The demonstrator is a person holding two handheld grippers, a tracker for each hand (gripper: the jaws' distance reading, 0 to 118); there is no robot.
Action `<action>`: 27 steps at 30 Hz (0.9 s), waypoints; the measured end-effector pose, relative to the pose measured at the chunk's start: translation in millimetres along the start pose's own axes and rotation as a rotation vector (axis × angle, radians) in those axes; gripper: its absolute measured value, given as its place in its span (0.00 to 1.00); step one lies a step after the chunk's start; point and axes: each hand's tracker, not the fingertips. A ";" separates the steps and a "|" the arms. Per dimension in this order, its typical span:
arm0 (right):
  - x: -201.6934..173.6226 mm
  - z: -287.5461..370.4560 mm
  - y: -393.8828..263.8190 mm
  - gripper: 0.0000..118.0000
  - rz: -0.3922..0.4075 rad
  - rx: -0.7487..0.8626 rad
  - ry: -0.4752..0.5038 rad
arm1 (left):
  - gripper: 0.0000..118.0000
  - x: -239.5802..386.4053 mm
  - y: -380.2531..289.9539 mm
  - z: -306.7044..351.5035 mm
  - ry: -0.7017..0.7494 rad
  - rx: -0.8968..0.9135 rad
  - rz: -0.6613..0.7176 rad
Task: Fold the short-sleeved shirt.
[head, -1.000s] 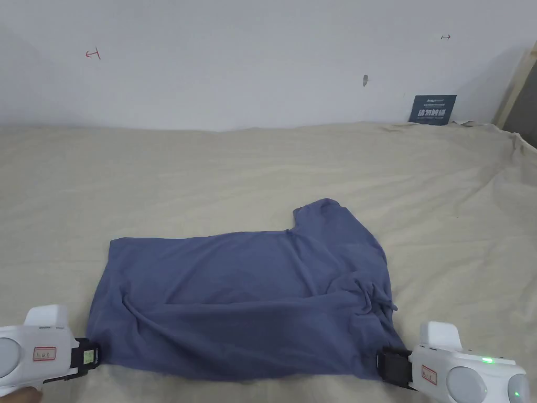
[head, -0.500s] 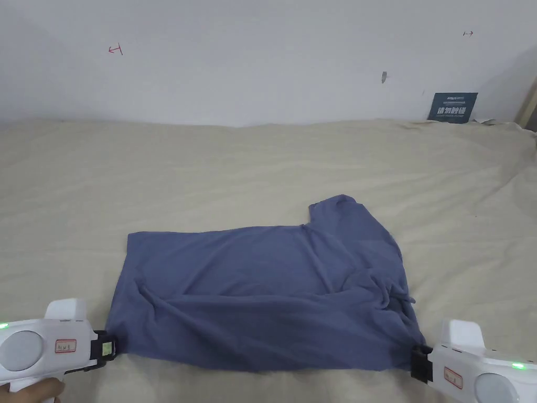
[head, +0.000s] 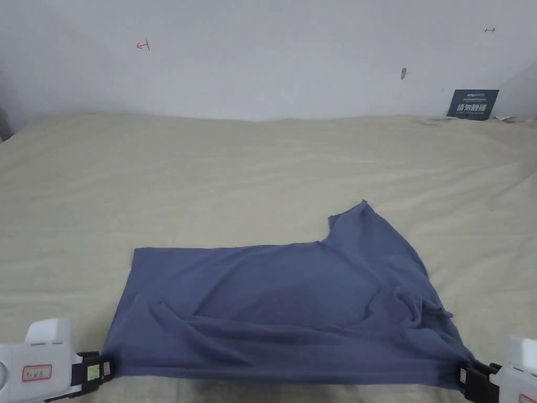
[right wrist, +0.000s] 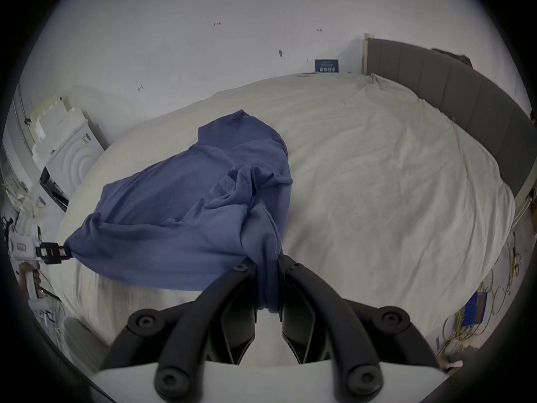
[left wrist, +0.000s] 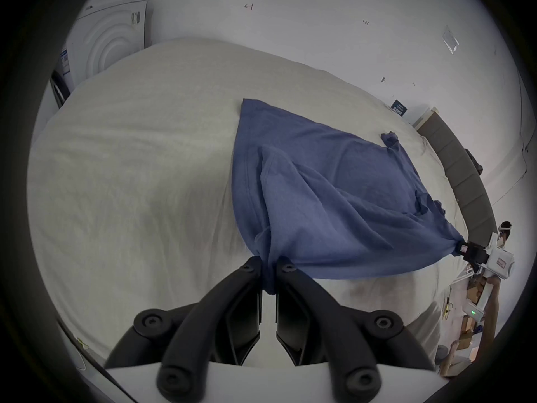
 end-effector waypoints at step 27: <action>0.0 -22.5 -57.3 0.31 0.052 -0.119 -0.100 | 0.39 -10.3 -61.6 -19.1 0.102 -0.070 0.008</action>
